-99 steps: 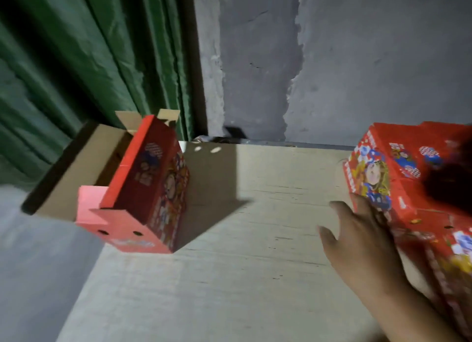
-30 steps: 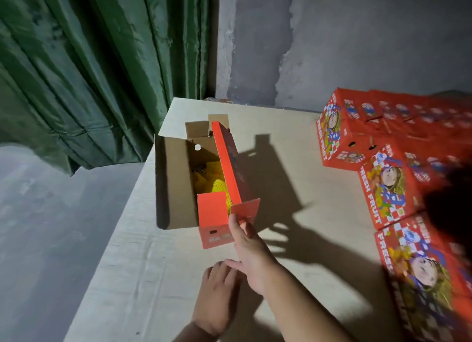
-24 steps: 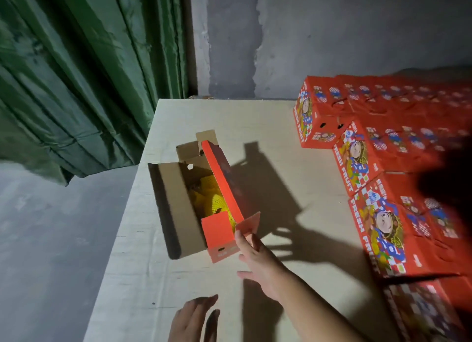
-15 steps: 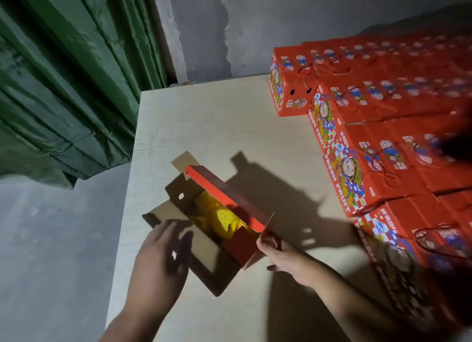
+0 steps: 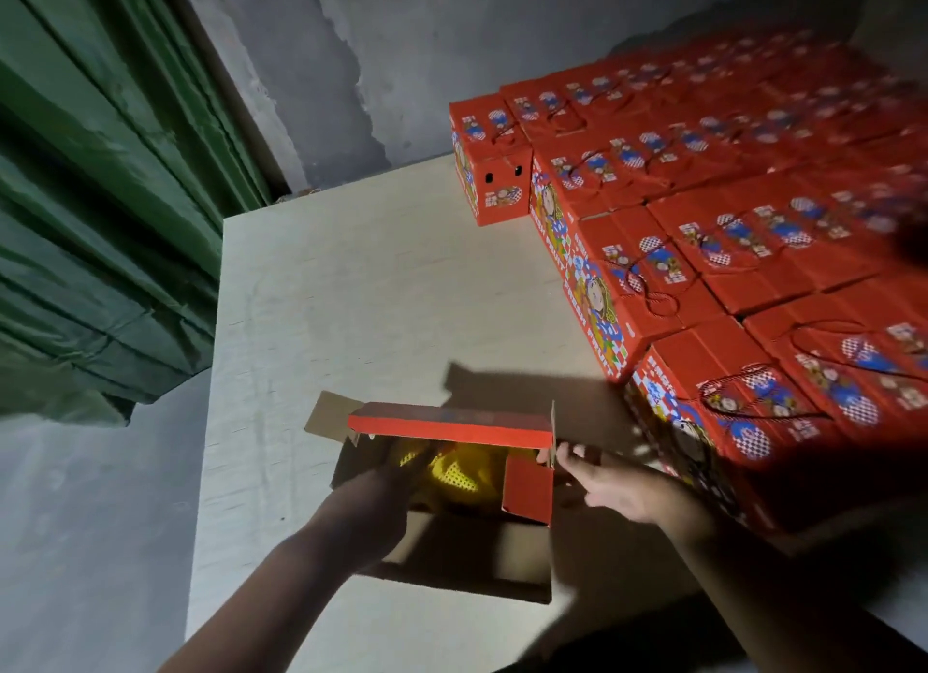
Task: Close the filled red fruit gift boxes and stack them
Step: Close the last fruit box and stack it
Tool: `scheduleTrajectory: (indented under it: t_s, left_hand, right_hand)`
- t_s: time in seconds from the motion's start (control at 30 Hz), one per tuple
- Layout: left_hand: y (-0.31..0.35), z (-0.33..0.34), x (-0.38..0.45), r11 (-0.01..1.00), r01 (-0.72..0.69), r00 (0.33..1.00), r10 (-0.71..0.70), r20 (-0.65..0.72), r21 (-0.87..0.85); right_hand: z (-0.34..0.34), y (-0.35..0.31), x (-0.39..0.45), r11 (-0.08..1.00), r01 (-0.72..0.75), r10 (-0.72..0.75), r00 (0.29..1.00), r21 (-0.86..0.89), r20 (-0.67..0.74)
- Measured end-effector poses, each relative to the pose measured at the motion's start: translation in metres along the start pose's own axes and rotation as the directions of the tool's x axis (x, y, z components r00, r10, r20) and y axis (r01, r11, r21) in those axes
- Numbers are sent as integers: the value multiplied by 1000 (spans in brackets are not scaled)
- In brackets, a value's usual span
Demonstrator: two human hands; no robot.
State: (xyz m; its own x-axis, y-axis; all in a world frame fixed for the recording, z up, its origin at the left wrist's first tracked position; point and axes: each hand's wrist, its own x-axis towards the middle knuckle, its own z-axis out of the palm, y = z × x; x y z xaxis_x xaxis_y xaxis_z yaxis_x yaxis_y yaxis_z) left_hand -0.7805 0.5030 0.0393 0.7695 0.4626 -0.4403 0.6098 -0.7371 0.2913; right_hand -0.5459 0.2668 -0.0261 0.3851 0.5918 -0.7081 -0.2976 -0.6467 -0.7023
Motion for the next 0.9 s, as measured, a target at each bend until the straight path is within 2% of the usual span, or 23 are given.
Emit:
scheduleTrajectory:
  t_s: [0.07, 0.17, 0.23, 0.3, 0.37, 0.4, 0.43, 0.47, 0.5, 0.53, 0.57, 0.6, 0.7, 0.77, 0.9]
  left_hand:
    - [17, -3, 4, 1000, 11, 999, -11, 49, -4]
    - [32, -10, 14, 991, -80, 991, 91, -102, 109]
    - [36, -20, 25, 991, -69, 983, 87, -164, 115]
    - [37, -32, 40, 995, -45, 973, 65, -222, 93]
    - [38, -45, 55, 983, 13, 973, 31, -231, 184]
    - [37, -50, 61, 961, 49, 975, 12, -220, 272]
    - [36, -53, 65, 938, 77, 978, -6, -208, 337]
    - [35, -54, 69, 925, 93, 980, -21, -196, 368]
    - [32, -53, 72, 923, 96, 983, -29, -183, 373]
    - [28, -51, 74, 930, 93, 985, -34, -170, 356]
    - [24, -49, 75, 939, 85, 987, -33, -157, 334]
    - [18, -46, 75, 944, 75, 988, -27, -152, 320]
    - [-2, -41, 72, 958, 57, 977, 5, -213, 281]
    - [-18, -40, 71, 986, 55, 947, -1, -320, 157]
    - [-48, -37, 66, 979, 142, 844, -195, -499, -143]
  right_hand:
    - [-8, -3, -3, 993, -32, 32, 999, 117, 1]
    - [0, -5, -2, 970, -61, 62, 998, 234, 5]
    - [4, 1, 2, 948, -82, 95, 995, 306, -27]
    - [11, 2, 2, 943, -22, 57, 994, 331, -97]
    - [21, 5, 3, 950, 198, -117, 943, 242, -313]
    - [26, 7, 6, 956, 272, -194, 867, 108, -459]
    - [30, 9, 10, 959, 281, -249, 797, -27, -550]
    - [35, 7, 13, 955, 274, -293, 798, -117, -526]
    - [40, 5, 14, 969, 235, -247, 871, -81, -425]
    - [46, 4, 15, 985, 172, -162, 932, 1, -324]
    - [51, 4, 17, 990, 140, -129, 945, 15, -300]
    - [55, 1, 18, 990, 138, -138, 933, -25, -332]
    - [72, -3, 23, 970, 72, -187, 832, -233, -521]
    - [81, -1, 24, 953, 40, -221, 769, -300, -600]
    - [82, 2, 25, 922, 120, -344, 691, -368, -636]
